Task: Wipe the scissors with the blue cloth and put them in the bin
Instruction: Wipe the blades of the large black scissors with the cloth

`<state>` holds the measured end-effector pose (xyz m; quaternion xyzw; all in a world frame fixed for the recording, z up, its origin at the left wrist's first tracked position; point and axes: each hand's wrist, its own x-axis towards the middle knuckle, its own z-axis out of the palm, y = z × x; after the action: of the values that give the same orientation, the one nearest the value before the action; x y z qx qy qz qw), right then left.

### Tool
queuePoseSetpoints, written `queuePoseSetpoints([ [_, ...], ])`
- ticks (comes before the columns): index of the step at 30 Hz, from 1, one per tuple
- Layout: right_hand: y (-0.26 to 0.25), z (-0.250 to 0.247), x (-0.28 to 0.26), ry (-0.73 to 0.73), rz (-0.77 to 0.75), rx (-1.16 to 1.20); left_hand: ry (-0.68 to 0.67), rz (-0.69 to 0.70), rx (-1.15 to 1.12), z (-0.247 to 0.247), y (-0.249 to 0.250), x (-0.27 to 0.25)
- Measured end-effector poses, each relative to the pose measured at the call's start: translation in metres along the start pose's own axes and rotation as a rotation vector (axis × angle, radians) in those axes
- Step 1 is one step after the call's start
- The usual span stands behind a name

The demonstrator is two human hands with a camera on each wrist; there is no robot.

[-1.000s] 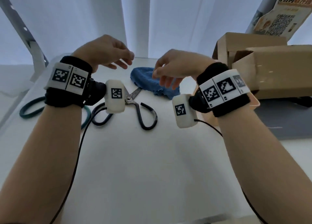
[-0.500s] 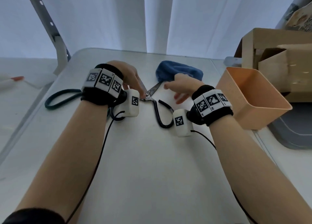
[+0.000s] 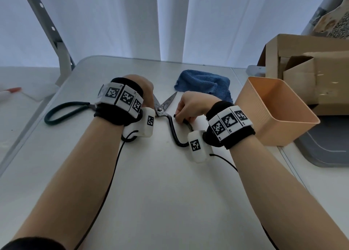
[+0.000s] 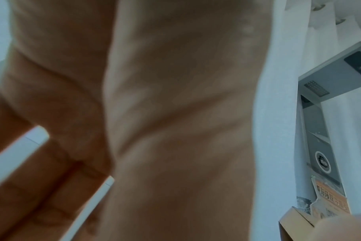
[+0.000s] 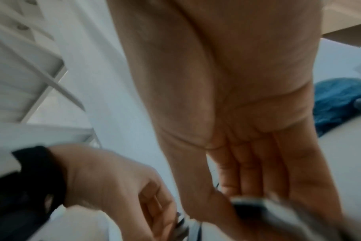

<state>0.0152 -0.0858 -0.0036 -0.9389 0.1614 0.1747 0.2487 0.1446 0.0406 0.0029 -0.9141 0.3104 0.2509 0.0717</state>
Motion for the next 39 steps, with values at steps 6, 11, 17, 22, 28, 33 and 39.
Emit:
queuePoseSetpoints([
  [6, 0.004, -0.007, -0.011, 0.009, -0.056, 0.513, 0.072, 0.022, -0.298, -0.008, 0.000, -0.017],
  [11, 0.012, -0.025, -0.006, 0.177, -0.128, 0.827, 0.284, 0.155, -0.710, -0.020, -0.009, -0.024],
  [17, 0.025, -0.043, 0.001, 0.291, -0.193, 0.998, 0.429, 0.312, -0.998, -0.030, -0.006, -0.035],
  [22, 0.035, -0.050, 0.002, 0.233, -0.273, 0.974, 0.508, 0.336, -1.011, -0.035, 0.000, -0.035],
  [28, 0.054, -0.061, -0.005, 0.108, -0.282, 0.884, 0.396, 0.357, -0.919, -0.041, 0.000, -0.041],
  [33, 0.056, -0.065, -0.006, 0.144, -0.276, 0.951, 0.400, 0.343, -0.975, -0.046, -0.002, -0.046],
  [39, 0.048, -0.070, -0.005, 0.303, -0.337, 1.271, 0.232, 0.465, -1.763, -0.052, -0.005, -0.053],
])
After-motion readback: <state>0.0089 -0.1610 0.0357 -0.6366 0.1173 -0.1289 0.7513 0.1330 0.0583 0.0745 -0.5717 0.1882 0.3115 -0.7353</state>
